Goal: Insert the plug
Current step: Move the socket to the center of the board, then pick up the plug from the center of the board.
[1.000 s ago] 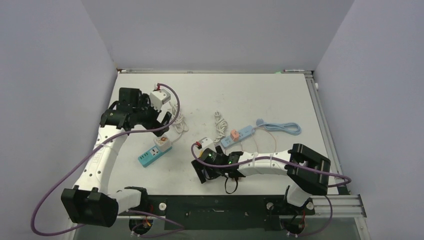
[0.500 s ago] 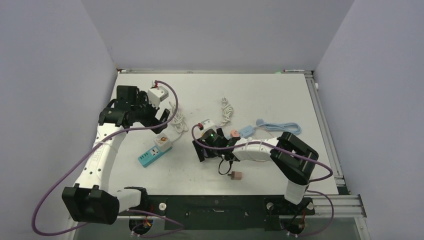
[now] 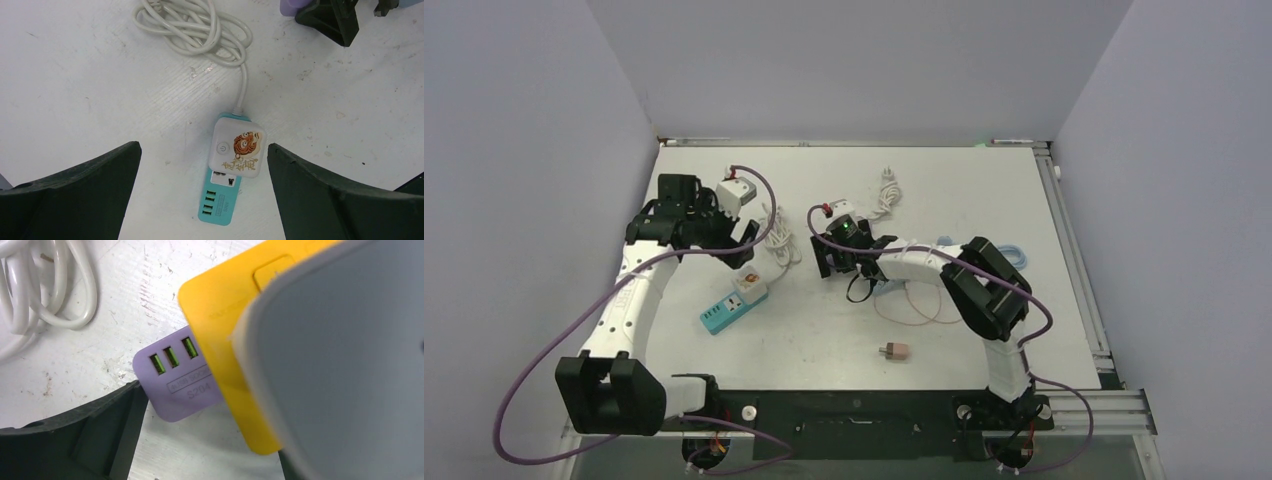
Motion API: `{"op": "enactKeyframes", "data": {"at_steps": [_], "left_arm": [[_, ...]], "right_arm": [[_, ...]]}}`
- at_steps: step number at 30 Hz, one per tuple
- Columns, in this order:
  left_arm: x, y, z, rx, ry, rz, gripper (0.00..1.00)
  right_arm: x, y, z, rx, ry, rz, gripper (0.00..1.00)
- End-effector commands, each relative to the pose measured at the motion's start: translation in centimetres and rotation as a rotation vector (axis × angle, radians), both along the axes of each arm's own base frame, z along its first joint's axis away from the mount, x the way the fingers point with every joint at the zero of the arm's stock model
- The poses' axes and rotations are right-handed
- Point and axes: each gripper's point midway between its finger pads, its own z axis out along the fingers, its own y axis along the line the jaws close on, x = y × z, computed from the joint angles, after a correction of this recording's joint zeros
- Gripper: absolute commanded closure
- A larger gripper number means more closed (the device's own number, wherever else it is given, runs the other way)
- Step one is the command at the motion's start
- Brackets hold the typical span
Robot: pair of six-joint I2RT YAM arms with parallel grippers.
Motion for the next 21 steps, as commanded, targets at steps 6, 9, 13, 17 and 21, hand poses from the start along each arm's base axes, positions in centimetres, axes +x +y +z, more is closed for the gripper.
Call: {"op": "enactKeyframes", "data": {"at_steps": [6,9,13,17,21], "left_arm": [[-0.9,-0.8,2.7,-0.041,-0.054,-0.054,0.04],[-1.3,-0.9,3.7,-0.049,-0.060,-0.054,0.04],[-2.0,-1.1,5.0,-0.059,-0.097,-0.066,0.04],[-3.0,-1.9,5.7,-0.103,-0.107,-0.098,0.04],[-3.6,-2.0,5.5,-0.109,-0.081,-0.096,0.04]], "right_arm": [[-2.8,2.2,10.9,0.072,-0.127,0.043,0.10],[-5.7,1.1,14.2,0.097,-0.138,0.049,0.10],[-11.5,-2.1,14.8,0.076,-0.068,0.060,0.10],[-16.7,-7.5,12.5,0.042,0.021,0.010,0.10],[-20.0,-12.7,10.4,0.054,0.077,-0.042,0.10]]}}
